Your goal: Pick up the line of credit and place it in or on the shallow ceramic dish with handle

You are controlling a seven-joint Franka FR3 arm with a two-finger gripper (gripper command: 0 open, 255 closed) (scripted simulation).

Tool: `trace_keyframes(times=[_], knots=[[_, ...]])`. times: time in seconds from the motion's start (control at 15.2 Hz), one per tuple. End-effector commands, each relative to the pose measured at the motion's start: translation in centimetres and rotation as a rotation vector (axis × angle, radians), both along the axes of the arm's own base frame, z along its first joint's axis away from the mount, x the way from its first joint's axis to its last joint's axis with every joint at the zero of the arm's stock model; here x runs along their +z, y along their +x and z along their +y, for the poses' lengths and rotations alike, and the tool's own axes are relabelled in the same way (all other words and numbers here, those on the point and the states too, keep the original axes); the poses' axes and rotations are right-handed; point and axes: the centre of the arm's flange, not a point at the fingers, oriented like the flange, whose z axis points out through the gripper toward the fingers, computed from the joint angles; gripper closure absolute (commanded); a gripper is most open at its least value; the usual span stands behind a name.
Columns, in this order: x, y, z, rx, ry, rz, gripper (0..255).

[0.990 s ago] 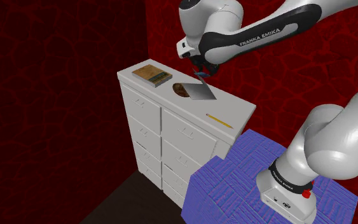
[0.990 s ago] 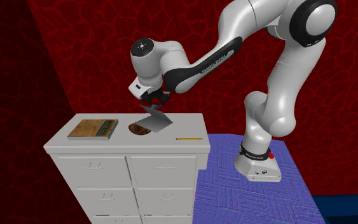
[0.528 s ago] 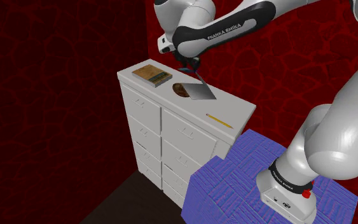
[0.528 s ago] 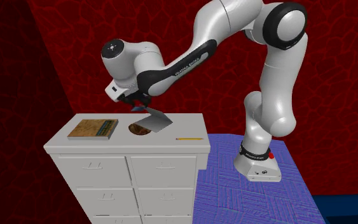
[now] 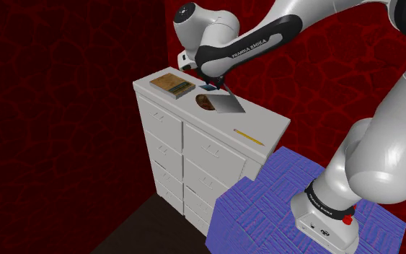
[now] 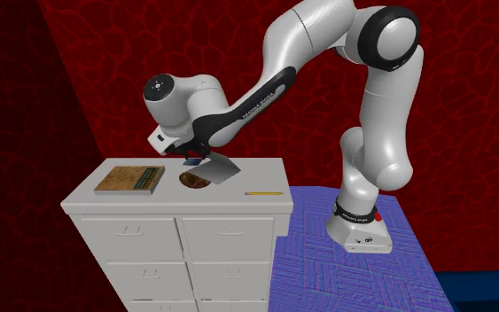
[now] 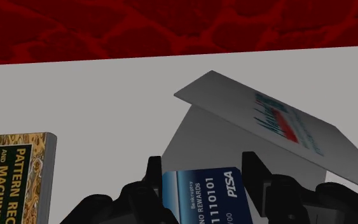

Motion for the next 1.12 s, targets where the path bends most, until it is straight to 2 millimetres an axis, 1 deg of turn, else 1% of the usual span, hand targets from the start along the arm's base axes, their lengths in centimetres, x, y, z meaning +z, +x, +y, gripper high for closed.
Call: trace_keyframes(times=[0.0,0.4,0.86,0.92,1.06], knots=[[-1.1,0.0,-0.1,0.0,0.0,0.0,255],[-4.2,0.0,-0.1,0.0,0.0,0.0,255],[-4.2,0.0,-0.1,0.0,0.0,0.0,255],[-4.2,0.0,-0.1,0.0,0.0,0.0,0],[-4.2,0.0,-0.1,0.0,0.0,0.0,0]])
